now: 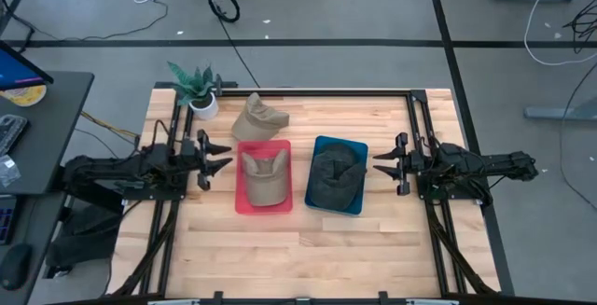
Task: Pick & Place hat
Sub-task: Put the brown cap into the red bin
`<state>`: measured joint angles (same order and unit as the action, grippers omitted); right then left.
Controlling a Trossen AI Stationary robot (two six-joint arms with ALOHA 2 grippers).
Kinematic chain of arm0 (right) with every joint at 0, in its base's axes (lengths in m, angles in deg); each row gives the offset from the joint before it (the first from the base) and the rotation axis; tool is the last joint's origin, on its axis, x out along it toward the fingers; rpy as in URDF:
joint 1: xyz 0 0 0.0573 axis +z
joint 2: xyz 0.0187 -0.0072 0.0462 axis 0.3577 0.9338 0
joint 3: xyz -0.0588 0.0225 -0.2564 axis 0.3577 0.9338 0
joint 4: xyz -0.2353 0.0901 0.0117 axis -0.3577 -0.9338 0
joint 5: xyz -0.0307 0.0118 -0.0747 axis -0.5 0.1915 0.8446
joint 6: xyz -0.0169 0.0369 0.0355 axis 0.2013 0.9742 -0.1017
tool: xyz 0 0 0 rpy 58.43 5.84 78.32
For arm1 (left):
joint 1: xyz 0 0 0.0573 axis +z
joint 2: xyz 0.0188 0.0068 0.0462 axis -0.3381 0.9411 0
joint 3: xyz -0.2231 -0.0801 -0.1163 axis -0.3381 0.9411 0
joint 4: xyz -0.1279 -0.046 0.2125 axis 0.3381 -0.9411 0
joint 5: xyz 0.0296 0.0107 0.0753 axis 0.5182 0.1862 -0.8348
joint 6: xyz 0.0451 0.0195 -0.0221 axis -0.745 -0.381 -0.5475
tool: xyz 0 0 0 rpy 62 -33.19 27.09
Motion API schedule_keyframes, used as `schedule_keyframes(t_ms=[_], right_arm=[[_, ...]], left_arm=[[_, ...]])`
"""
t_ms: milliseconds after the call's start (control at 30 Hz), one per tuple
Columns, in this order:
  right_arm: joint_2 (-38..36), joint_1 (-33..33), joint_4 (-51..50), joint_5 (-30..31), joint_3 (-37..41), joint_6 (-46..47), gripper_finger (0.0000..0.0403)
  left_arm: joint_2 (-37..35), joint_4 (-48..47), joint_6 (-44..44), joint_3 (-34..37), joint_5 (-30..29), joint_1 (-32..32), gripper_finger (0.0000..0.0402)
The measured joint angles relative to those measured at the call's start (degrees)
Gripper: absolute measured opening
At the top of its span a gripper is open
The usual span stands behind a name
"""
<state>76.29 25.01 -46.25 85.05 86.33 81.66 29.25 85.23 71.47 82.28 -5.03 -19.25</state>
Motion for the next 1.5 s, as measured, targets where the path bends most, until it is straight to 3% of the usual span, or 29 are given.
schedule_keyframes(t_ms=[233, 400, 500, 633, 933, 1133, 1333, 1500], right_arm=[[0.0, 0.0, 0.0, 0.0, 0.0, 0.0, 0.0123], [0.0, 0.0, 0.0, 0.0, 0.0, 0.0, 0.0123], [0.0, 0.0, 0.0, 0.0, 0.0, 0.0, 0.0123], [0.0, 0.0, 0.0, 0.0, 0.0, 0.0, 0.0123], [0.0, 0.0, 0.0, 0.0, 0.0, 0.0, 0.0123], [0.0, 0.0, 0.0, 0.0, 0.0, 0.0, 0.0123], [0.0, 0.0, 0.0, 0.0, 0.0, 0.0, 0.0123], [0.0, 0.0, 0.0, 0.0, 0.0, 0.0, 0.0123]], left_arm=[[7.7, 0.1, -1.4, -4.8, 0.3, -1.0, 0.0165], [17.8, -0.5, -8.9, -10.9, -4.8, -1.5, 0.0165], [24.5, -4.8, -15.3, -15.8, -5.8, -0.9, 0.0165], [34.4, -12.9, -16.3, -24.5, -7.7, 2.6, 0.0165], [55.3, -26.3, -21.5, -38.6, 4.6, 16.1, 0.0165], [67.1, -29.0, -23.6, -44.9, 12.0, 27.5, 0.0165], [77.8, -31.9, -26.7, -50.5, 12.6, 34.1, 0.0165], [86.0, -34.7, -27.7, -55.1, 12.5, 35.8, 0.0165]])
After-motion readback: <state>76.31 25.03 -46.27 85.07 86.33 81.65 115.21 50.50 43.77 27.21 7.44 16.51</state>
